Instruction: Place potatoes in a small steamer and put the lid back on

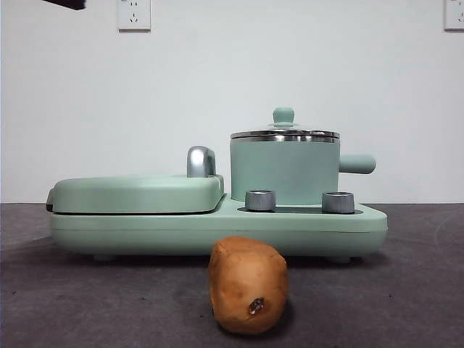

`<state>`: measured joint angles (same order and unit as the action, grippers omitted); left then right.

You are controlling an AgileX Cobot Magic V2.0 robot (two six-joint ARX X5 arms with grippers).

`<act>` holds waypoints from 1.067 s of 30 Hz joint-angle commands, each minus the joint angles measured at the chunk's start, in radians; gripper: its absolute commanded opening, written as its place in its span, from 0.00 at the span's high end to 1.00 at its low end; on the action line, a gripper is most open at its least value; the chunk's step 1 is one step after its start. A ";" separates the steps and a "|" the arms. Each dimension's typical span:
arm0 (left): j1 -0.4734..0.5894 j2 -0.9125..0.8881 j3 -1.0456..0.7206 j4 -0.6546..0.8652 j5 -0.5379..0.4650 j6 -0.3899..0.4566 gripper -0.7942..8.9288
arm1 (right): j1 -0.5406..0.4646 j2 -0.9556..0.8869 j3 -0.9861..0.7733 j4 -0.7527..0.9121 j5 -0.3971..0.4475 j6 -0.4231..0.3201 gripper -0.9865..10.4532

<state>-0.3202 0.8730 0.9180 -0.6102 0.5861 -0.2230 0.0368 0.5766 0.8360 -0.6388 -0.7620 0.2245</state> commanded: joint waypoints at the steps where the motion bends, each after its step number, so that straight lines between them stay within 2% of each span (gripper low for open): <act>1: -0.018 0.031 0.035 0.007 0.013 0.043 0.89 | 0.002 0.012 0.015 0.009 -0.008 -0.035 0.90; 4: -0.030 0.052 0.043 0.014 0.013 0.050 0.84 | 0.002 0.017 0.015 0.009 -0.006 -0.035 0.87; 9: -0.040 0.093 0.046 0.035 0.013 0.047 0.56 | 0.002 0.017 0.015 0.009 0.002 -0.028 0.54; 11: -0.045 0.118 0.057 0.034 0.013 0.047 0.50 | 0.001 0.017 0.015 0.009 0.005 -0.023 0.48; 14: -0.058 0.174 0.097 0.034 0.013 0.051 0.43 | 0.001 0.017 0.015 0.009 0.005 -0.023 0.48; 20: -0.094 0.334 0.253 0.031 0.013 0.097 0.43 | 0.001 0.017 0.015 0.008 0.011 -0.023 0.48; 28: -0.164 0.632 0.587 0.022 0.004 0.152 0.44 | 0.002 0.017 0.015 0.008 0.023 -0.024 0.48; 32: -0.202 0.780 0.765 0.019 -0.113 0.156 0.44 | 0.002 0.017 0.015 0.008 0.023 -0.024 0.48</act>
<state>-0.5106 1.6154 1.6306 -0.5961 0.4999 -0.0883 0.0368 0.5873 0.8360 -0.6395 -0.7391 0.2058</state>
